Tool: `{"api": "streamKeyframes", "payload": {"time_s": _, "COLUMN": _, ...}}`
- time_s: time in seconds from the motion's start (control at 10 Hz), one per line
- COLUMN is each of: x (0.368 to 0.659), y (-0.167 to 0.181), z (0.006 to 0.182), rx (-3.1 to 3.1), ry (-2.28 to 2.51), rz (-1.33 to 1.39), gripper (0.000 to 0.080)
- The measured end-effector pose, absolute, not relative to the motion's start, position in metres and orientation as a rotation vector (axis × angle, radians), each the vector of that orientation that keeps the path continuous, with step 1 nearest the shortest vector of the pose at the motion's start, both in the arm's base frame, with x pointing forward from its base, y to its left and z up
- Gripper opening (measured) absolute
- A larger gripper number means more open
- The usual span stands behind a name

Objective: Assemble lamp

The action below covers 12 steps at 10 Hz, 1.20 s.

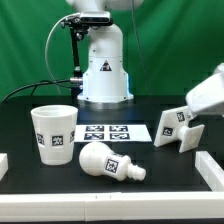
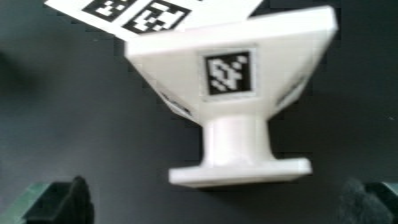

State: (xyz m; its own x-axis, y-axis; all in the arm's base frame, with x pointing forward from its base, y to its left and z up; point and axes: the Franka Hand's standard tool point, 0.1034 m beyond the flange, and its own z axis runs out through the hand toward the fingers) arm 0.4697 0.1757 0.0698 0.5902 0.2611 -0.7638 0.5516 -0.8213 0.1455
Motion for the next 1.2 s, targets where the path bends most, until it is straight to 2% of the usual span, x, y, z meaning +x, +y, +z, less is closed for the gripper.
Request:
{"api": "streamKeyframes", "payload": {"time_s": 0.3, "x": 0.467, "y": 0.175, "z": 0.067, "rx": 2.445, "ry": 0.653, "rz": -1.105, "gripper": 0.0700}}
{"api": "streamKeyframes", "payload": {"time_s": 0.6, "x": 0.466, "y": 0.175, "z": 0.050, "rx": 2.365, "ry": 0.603, "rz": -1.218, "gripper": 0.0700}}
{"api": "streamKeyframes", "payload": {"time_s": 1.1, "x": 0.465, "y": 0.174, "z": 0.049, "rx": 2.363, "ry": 0.603, "rz": -1.221, "gripper": 0.0700}}
{"api": "streamKeyframes", "payload": {"time_s": 1.2, "x": 0.462, "y": 0.165, "z": 0.043, "rx": 2.344, "ry": 0.583, "rz": -1.245, "gripper": 0.0700}}
